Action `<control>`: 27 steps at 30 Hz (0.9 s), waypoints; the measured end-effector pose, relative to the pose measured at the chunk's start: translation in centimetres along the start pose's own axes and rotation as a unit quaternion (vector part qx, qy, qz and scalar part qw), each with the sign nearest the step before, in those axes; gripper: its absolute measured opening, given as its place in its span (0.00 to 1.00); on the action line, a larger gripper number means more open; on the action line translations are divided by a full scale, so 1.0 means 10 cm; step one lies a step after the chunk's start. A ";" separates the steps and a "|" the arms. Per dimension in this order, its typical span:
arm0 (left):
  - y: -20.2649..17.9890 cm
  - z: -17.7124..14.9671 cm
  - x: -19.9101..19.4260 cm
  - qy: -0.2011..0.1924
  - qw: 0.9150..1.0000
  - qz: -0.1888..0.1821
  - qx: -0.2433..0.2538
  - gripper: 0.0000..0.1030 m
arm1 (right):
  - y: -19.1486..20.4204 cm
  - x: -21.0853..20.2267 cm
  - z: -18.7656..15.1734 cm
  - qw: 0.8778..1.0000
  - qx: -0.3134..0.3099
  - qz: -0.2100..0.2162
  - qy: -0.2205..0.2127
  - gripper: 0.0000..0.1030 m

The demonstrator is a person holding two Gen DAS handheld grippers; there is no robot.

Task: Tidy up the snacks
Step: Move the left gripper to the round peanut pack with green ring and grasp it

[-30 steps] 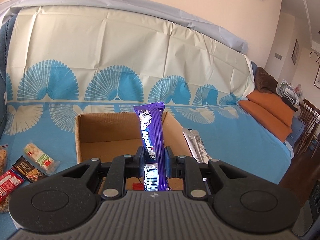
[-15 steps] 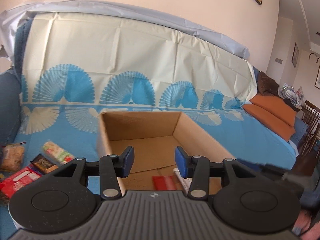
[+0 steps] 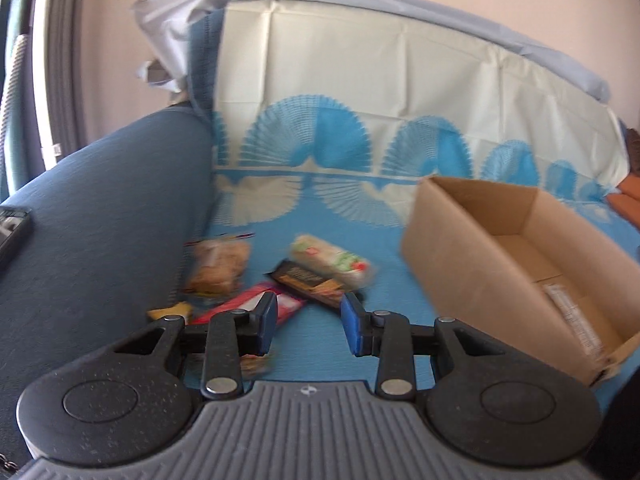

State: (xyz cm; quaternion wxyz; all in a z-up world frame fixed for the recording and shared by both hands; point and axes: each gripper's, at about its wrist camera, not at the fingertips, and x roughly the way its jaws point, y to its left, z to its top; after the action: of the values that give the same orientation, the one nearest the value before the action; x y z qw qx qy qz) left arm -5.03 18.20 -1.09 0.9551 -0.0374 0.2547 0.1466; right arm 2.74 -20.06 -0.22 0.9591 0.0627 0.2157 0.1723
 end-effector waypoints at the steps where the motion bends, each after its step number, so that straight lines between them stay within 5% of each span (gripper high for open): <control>1: 0.05 -0.06 0.04 0.007 1.000 0.006 0.000 0.38 | 0.02 0.00 0.00 1.000 -0.002 -0.001 0.001 0.60; 5: 0.21 -0.07 0.12 0.030 0.999 0.008 -0.045 0.38 | 0.09 0.01 -0.01 1.000 -0.020 -0.004 0.001 0.69; 17: 0.16 -0.05 0.23 0.047 0.998 0.020 -0.036 0.40 | 0.16 0.08 0.00 0.999 -0.028 -0.009 0.012 0.73; 23: 0.12 -0.04 0.33 0.055 0.997 0.046 -0.022 0.54 | 0.14 0.10 0.00 1.000 -0.023 -0.007 0.012 0.74; 27: 0.09 -0.04 0.46 0.070 0.994 0.081 -0.012 0.81 | 0.13 0.10 0.00 1.000 -0.020 -0.005 0.011 0.75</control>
State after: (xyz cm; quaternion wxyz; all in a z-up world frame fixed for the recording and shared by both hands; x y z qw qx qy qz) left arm -1.68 20.17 -3.69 0.9194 -0.0376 0.3212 0.2238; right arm 3.18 -18.52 -0.40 0.9585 0.0404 0.2233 0.1727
